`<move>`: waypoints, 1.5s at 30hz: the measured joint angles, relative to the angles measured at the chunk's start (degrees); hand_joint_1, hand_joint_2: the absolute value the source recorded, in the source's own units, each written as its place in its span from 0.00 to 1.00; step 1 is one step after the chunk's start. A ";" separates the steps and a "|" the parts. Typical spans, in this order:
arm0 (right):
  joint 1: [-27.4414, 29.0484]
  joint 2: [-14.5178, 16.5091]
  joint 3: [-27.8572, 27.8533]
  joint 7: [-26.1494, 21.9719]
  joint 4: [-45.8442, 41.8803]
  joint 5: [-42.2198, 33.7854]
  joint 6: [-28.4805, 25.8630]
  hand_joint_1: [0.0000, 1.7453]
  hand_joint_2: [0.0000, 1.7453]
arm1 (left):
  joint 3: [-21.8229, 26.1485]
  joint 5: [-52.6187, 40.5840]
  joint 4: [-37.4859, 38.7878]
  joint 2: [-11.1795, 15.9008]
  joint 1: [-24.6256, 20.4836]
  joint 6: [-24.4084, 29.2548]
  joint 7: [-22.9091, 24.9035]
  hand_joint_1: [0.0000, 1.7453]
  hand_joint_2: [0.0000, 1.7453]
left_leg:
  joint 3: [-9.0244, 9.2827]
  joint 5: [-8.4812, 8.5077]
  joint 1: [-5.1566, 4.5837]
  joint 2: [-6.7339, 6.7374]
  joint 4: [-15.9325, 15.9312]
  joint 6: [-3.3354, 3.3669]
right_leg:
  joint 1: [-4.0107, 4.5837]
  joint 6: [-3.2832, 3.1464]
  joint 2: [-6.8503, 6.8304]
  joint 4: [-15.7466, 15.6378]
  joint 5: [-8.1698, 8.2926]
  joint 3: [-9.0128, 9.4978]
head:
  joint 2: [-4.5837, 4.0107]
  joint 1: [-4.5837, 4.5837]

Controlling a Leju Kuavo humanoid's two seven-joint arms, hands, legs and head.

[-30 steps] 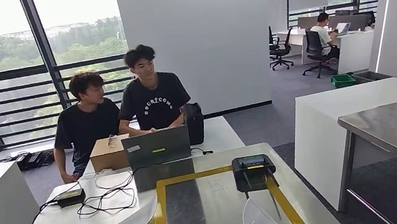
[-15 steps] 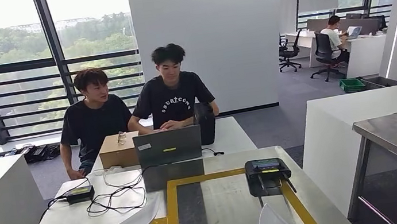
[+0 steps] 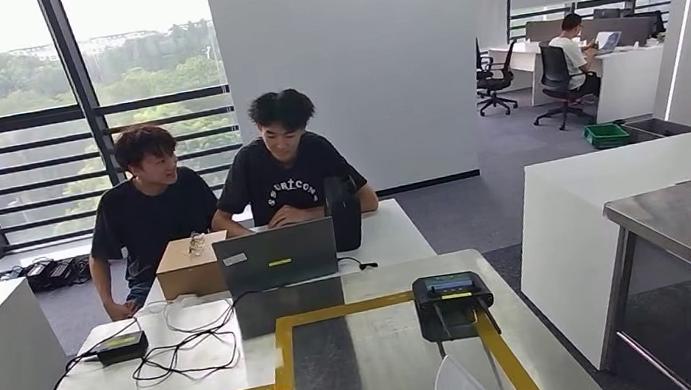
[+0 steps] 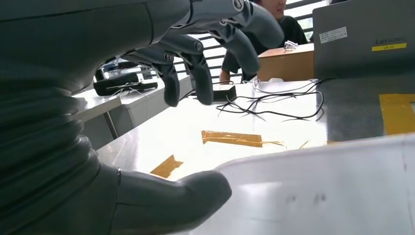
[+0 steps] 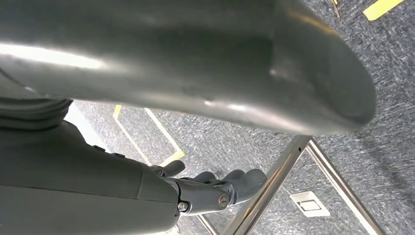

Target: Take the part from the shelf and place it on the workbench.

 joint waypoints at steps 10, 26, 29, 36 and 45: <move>0.00 0.00 0.00 0.03 0.00 0.00 0.01 0.00 0.00 | -0.01 0.04 0.02 0.00 -0.03 -0.43 0.03 0.00 0.75 | -0.01 0.00 -0.05 0.00 0.10 -0.12 | -0.07 0.10 -0.01 -0.16 0.12 0.19 | 0.00 0.03; -0.03 0.05 0.00 0.08 0.00 0.16 -0.24 0.00 0.00 | -0.01 3.15 -0.16 -0.07 -0.03 0.18 -0.61 0.00 0.00 | 2.08 1.60 0.43 0.28 -3.13 1.61 | -0.12 1.32 -0.10 -0.10 -0.37 0.68 | 0.00 0.10; 0.03 -0.03 0.00 0.19 0.00 0.31 -0.24 0.00 0.00 | -0.01 3.86 0.01 -0.11 0.15 -0.22 -1.01 0.00 0.00 | 2.46 2.10 0.93 0.50 -3.91 1.65 | -0.46 1.94 -0.09 9.37 -4.79 -3.92 | 0.00 0.31; 0.13 0.03 0.00 0.27 0.02 0.47 -0.21 0.00 0.00 | 0.01 4.17 0.34 -0.04 0.63 -0.32 -1.23 0.00 0.00 | 0.01 -0.28 2.70 0.26 1.08 -2.11 | -2.21 3.77 0.33 1.42 -0.31 -0.39 | 0.00 0.45; 0.08 -0.01 0.00 0.38 0.02 0.77 -0.01 0.00 0.00 | 0.01 4.33 0.48 0.64 0.89 -0.34 -1.26 0.00 0.00 | -6.45 -9.87 2.14 0.28 16.60 -2.28 | -1.13 -0.67 0.38 2.26 1.01 -2.95 | 0.00 -0.30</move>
